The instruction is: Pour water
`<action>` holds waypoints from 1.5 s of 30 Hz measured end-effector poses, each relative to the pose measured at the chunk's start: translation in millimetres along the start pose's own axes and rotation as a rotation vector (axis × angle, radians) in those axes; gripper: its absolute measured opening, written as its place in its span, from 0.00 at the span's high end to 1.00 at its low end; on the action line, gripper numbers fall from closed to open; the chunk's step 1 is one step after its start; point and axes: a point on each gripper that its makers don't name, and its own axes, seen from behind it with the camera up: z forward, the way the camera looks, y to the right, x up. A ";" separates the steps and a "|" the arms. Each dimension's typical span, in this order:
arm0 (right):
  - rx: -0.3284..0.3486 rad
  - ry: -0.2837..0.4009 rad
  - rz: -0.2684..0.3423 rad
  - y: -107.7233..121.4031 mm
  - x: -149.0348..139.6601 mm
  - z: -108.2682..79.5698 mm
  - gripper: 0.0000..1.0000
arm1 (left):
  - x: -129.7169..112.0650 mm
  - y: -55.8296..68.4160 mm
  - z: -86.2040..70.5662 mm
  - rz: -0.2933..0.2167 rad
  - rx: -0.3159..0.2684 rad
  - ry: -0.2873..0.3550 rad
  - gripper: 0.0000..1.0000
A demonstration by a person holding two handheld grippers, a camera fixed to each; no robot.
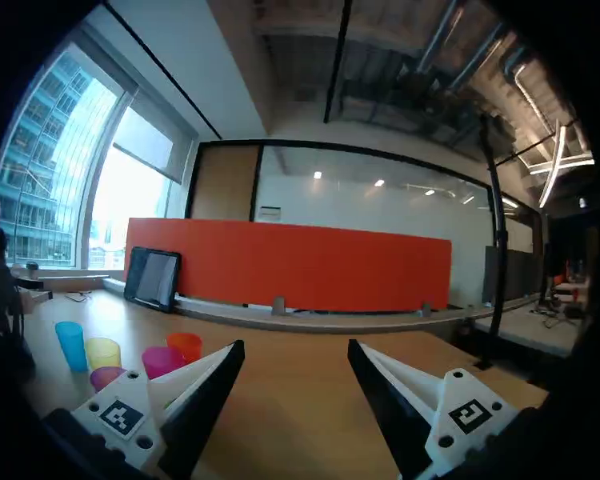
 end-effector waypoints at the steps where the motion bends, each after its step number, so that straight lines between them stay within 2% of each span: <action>1: -0.001 -0.001 0.010 1.1 -2.0 0.5 0.00 | 0.0 -0.1 0.0 0.000 0.000 0.000 0.03; 12: -0.011 -0.036 0.085 14.0 -26.9 10.9 0.00 | 0.0 -1.5 -0.2 0.001 0.000 0.000 0.03; 24: -0.028 -0.051 0.061 21.6 -44.0 9.7 0.00 | -0.2 -2.4 -1.3 0.000 0.000 0.000 0.03; 45: -0.026 -0.070 0.071 21.9 -47.1 12.7 0.00 | -0.5 -2.2 -0.5 0.001 0.000 0.000 0.03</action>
